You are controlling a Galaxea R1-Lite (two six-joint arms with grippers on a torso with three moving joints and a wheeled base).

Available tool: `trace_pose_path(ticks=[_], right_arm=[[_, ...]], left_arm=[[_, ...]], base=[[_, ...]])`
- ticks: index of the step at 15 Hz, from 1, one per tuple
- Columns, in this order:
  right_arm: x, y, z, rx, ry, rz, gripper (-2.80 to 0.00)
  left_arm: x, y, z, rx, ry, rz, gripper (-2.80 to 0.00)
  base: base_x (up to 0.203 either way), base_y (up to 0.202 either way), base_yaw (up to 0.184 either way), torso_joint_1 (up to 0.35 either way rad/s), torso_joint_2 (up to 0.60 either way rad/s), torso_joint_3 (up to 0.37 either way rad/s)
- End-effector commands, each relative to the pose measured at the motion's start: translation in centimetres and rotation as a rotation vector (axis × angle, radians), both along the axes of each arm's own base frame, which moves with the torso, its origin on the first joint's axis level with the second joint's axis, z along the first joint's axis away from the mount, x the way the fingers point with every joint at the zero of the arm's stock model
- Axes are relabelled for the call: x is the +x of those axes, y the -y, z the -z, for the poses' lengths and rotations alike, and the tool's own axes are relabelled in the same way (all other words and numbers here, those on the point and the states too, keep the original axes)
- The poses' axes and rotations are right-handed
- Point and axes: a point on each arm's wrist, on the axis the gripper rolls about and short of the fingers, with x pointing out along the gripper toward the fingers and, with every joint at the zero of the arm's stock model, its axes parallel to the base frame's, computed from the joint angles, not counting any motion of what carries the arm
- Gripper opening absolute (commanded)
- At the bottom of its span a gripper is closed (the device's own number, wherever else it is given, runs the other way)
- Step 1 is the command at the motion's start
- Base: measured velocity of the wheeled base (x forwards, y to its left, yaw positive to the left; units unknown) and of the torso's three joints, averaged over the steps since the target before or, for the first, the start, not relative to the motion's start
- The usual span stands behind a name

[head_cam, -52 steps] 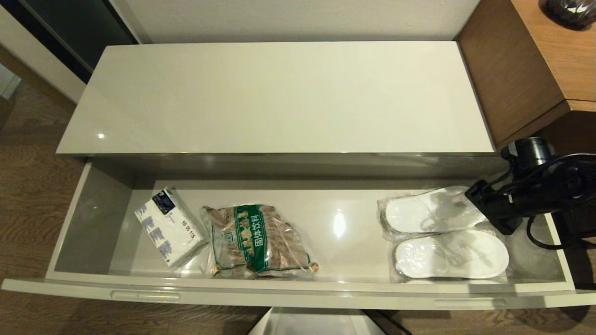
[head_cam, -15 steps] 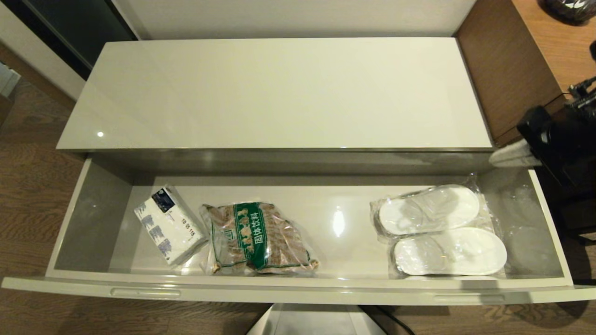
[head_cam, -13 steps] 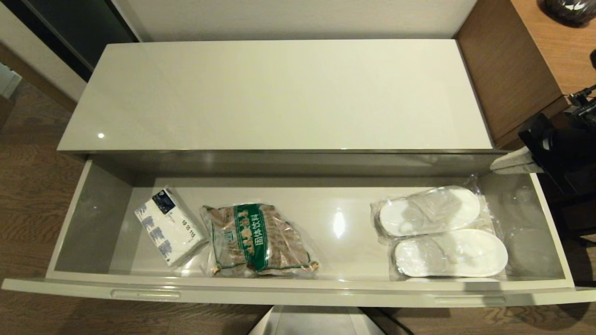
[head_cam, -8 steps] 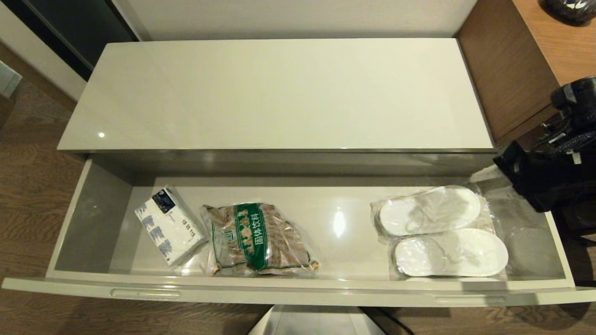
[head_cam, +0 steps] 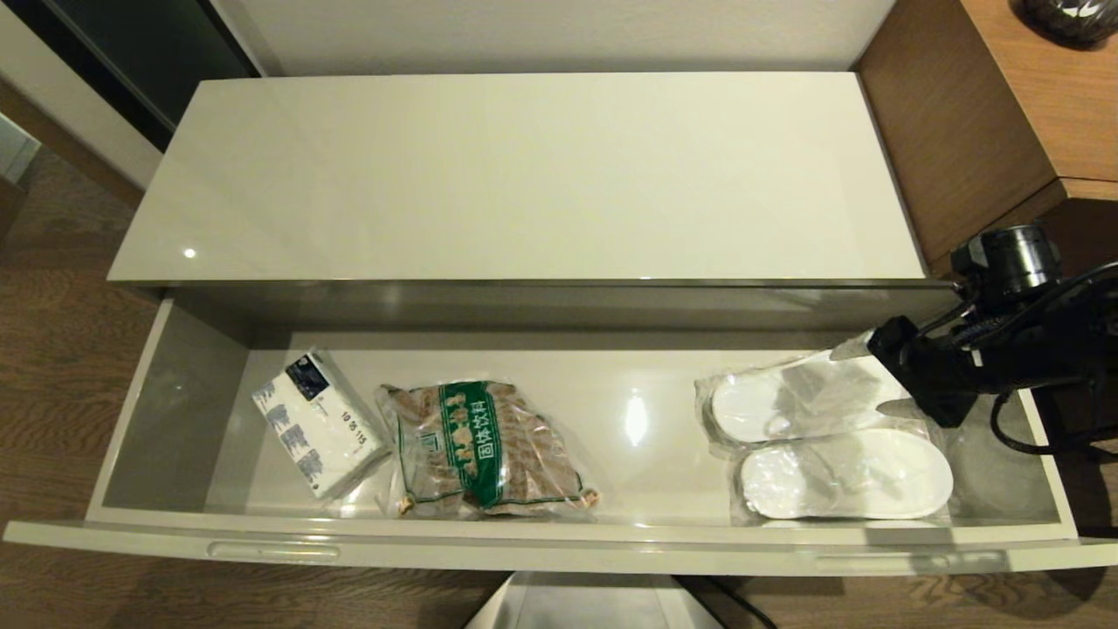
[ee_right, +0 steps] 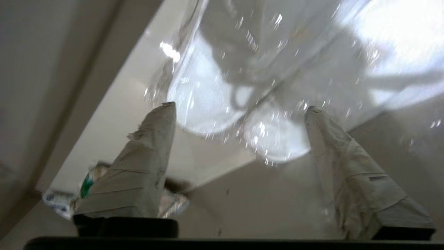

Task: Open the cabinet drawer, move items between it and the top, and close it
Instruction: Take out the disposable slippers from the drawer

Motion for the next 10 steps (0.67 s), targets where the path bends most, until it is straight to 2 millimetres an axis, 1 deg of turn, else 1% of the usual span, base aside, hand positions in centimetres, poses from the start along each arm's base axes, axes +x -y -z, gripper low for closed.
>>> trace_pose_path(ticks=[1, 2, 4, 8, 9, 10], right_arm=[[0.3, 0.0, 1.5, -0.005, -0.034, 0.01, 0.0], [0.8, 0.1, 2.1, -0.025, -0.012, 0.022, 0.0], [1.2, 0.2, 2.7, -0.065, 0.031, 0.032, 0.0], [1.4, 0.1, 3.3, -0.139, 0.033, 0.05, 0.0], [1.7, 0.1, 3.9, -0.148, 0.026, 0.058, 0.0], [2.1, 0.1, 5.0, -0.152, 0.001, 0.06, 0.0]], left_arm=[[0.0, 0.0, 0.0, 0.0, 0.001, -0.001, -2.8], [0.0, 0.0, 0.0, 0.0, 0.0, -0.001, -2.8], [0.0, 0.0, 0.0, 0.0, 0.0, -0.001, -2.8], [0.0, 0.0, 0.0, 0.0, 0.001, -0.001, -2.8], [0.0, 0.0, 0.0, 0.0, 0.001, -0.001, -2.8], [0.0, 0.0, 0.0, 0.0, 0.001, -0.001, -2.8]], base=[[0.0, 0.0, 0.0, 0.0, 0.0, 0.0], [0.0, 0.0, 0.0, 0.0, 0.0, 0.0], [0.0, 0.0, 0.0, 0.0, 0.0, 0.0], [0.0, 0.0, 0.0, 0.0, 0.0, 0.0], [0.0, 0.0, 0.0, 0.0, 0.0, 0.0], [0.0, 0.0, 0.0, 0.0, 0.0, 0.0]])
